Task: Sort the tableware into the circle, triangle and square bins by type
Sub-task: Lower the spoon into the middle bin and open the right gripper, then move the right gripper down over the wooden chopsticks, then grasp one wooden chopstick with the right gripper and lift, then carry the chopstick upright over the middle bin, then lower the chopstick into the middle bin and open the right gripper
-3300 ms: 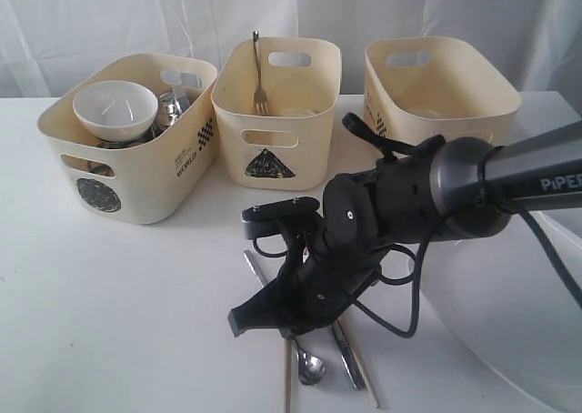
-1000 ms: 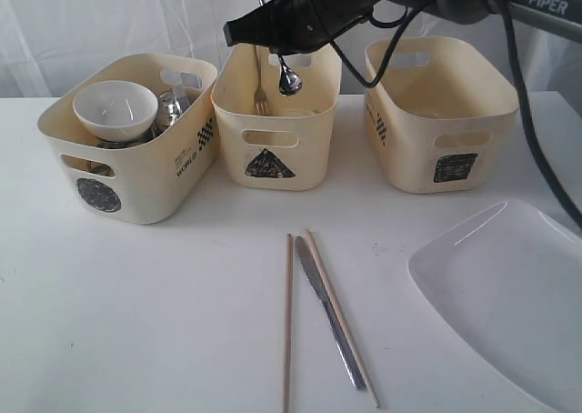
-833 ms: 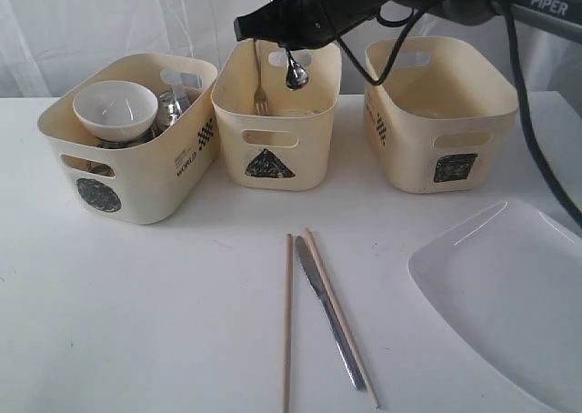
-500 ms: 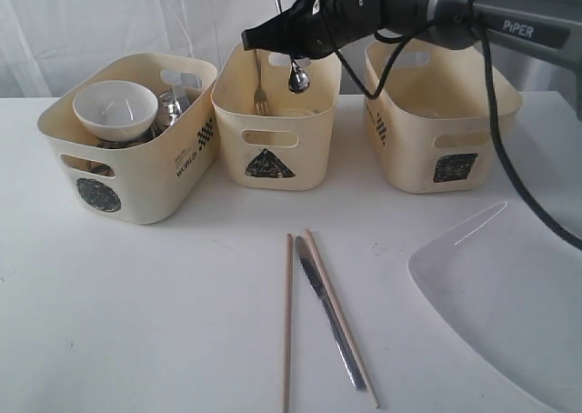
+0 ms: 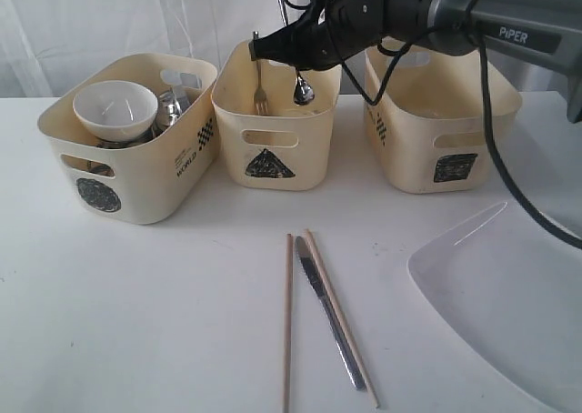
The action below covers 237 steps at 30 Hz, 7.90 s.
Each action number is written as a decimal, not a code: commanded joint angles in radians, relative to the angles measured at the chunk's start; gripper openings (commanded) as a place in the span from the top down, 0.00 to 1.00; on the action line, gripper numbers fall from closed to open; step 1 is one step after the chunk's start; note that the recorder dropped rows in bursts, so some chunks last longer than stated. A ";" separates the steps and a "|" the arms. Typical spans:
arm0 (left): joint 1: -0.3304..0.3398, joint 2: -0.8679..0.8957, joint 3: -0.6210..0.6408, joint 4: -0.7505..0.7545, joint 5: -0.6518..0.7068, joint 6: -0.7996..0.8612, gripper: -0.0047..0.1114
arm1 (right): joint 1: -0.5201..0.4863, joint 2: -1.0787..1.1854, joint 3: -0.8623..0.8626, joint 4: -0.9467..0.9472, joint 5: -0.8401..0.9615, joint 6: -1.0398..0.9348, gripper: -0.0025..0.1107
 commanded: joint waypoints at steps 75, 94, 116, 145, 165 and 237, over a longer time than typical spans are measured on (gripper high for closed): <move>0.003 -0.005 0.004 -0.002 0.004 -0.007 0.74 | 0.243 -0.263 0.698 0.116 0.228 0.217 0.68; 0.003 -0.005 0.004 -0.002 0.004 -0.007 0.74 | 0.289 -0.207 0.730 0.114 0.190 0.262 0.68; 0.003 -0.005 0.004 -0.002 0.004 -0.007 0.74 | 0.368 -0.135 0.730 0.115 0.198 0.282 0.74; 0.003 -0.005 0.004 -0.002 0.004 -0.007 0.74 | 0.348 -0.384 0.651 -0.127 0.026 0.270 0.98; 0.003 -0.005 0.004 -0.002 0.004 -0.007 0.74 | 0.067 -0.346 0.448 -0.191 -0.152 0.334 0.98; 0.003 -0.005 0.004 -0.002 0.004 -0.007 0.74 | -0.051 0.086 0.061 -0.198 -0.512 0.178 0.98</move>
